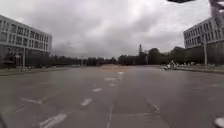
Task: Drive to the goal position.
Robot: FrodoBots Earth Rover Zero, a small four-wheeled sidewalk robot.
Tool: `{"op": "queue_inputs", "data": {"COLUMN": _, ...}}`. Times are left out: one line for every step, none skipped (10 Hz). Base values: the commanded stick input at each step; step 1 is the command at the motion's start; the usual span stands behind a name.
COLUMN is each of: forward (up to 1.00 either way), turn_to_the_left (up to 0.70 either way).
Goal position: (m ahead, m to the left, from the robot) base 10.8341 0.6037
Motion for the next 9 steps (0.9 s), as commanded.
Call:
{"op": "queue_inputs", "data": {"forward": 0.7, "turn_to_the_left": 0.0}}
{"op": "queue_inputs", "data": {"forward": 0.7, "turn_to_the_left": 0.0}}
{"op": "queue_inputs", "data": {"forward": 0.7, "turn_to_the_left": 0.0}}
{"op": "queue_inputs", "data": {"forward": 0.7, "turn_to_the_left": 0.0}}
{"op": "queue_inputs", "data": {"forward": 0.7, "turn_to_the_left": 0.0}}
{"op": "queue_inputs", "data": {"forward": 0.7, "turn_to_the_left": 0.0}}
{"op": "queue_inputs", "data": {"forward": 0.7, "turn_to_the_left": 0.0}}
{"op": "queue_inputs", "data": {"forward": 0.7, "turn_to_the_left": 0.0}}
{"op": "queue_inputs", "data": {"forward": 0.7, "turn_to_the_left": 0.0}}
